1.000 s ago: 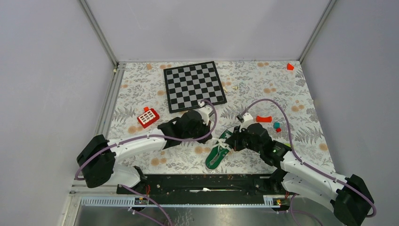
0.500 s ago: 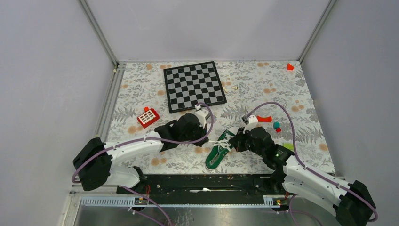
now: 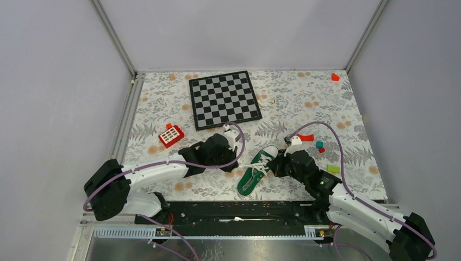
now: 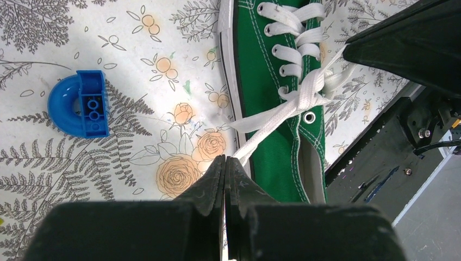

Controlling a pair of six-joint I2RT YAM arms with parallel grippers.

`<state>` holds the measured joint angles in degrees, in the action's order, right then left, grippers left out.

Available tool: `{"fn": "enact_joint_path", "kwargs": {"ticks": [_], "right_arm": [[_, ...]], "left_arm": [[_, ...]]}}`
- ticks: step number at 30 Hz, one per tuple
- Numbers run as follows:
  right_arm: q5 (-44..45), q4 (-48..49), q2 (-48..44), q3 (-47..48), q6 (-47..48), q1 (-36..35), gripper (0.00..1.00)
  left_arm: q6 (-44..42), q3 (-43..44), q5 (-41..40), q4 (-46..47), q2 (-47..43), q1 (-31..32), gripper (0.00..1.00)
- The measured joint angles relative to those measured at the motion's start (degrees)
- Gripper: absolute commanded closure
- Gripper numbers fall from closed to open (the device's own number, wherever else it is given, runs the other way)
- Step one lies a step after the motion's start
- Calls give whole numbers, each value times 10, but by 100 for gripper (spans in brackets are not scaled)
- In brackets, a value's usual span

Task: Tie the shoes
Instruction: Tie the shoelace on the shoe.

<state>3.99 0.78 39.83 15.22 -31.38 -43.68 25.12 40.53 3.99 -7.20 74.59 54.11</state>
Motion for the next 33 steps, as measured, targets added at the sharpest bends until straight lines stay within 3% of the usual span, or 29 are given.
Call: {"fn": "enact_joint_path", "kwargs": {"ticks": [33], "right_arm": [[40,-23,-58,-20,-6,-1,100]], "left_arm": [[4,-17,-2,-3,-18,0,100]]}}
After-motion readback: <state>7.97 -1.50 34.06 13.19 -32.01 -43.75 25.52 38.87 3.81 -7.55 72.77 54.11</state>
